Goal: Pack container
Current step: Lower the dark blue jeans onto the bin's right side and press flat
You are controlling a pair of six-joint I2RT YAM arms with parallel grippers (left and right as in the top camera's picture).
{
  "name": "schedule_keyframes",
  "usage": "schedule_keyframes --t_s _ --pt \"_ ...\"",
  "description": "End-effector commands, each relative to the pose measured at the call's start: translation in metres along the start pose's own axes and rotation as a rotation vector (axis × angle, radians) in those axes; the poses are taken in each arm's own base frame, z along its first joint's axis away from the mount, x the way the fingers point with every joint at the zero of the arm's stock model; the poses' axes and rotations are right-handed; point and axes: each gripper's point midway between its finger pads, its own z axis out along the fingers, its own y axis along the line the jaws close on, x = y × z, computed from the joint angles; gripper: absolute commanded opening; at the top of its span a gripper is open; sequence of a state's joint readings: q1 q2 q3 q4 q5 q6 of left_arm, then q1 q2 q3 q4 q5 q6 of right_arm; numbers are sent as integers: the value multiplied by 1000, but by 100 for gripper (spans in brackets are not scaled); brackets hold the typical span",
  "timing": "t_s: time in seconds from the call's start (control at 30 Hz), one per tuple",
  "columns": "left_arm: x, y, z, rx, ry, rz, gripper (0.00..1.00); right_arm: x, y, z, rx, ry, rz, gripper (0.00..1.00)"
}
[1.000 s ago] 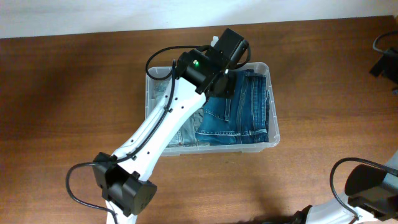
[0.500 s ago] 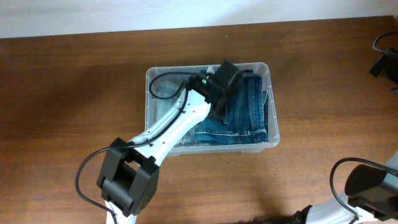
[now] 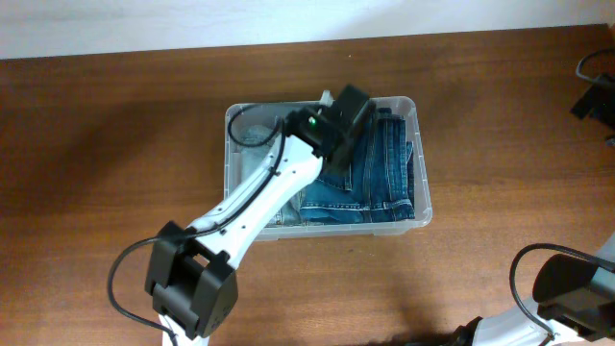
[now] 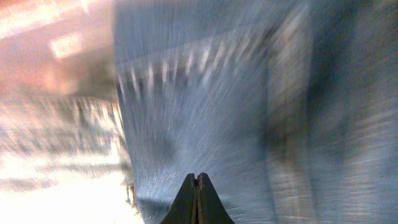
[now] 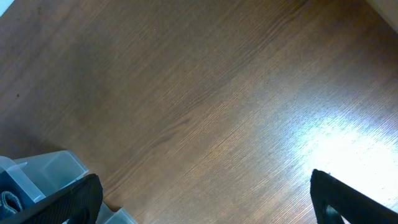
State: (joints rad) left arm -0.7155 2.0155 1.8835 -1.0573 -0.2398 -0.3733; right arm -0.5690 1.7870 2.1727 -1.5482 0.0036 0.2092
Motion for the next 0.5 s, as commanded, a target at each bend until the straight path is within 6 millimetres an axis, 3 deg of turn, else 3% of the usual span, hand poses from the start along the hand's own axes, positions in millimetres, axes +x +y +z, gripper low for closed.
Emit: schedule_keyframes --t_s 0.0,0.07,0.23,0.3,0.47 --pt "-40 -5 -56 77 -156 -26 0 0 -2 0 10 0 6 99" --pt "-45 -7 -56 84 -174 -31 1 0 -2 0 9 0 6 99" --pt "-51 -16 -33 85 -178 -32 1 0 -2 0 9 0 6 99" --pt "-52 -20 -18 82 -169 -29 1 0 -2 0 9 0 6 99" --pt "-40 -30 44 52 -96 -13 1 0 -2 0 9 0 6 99"
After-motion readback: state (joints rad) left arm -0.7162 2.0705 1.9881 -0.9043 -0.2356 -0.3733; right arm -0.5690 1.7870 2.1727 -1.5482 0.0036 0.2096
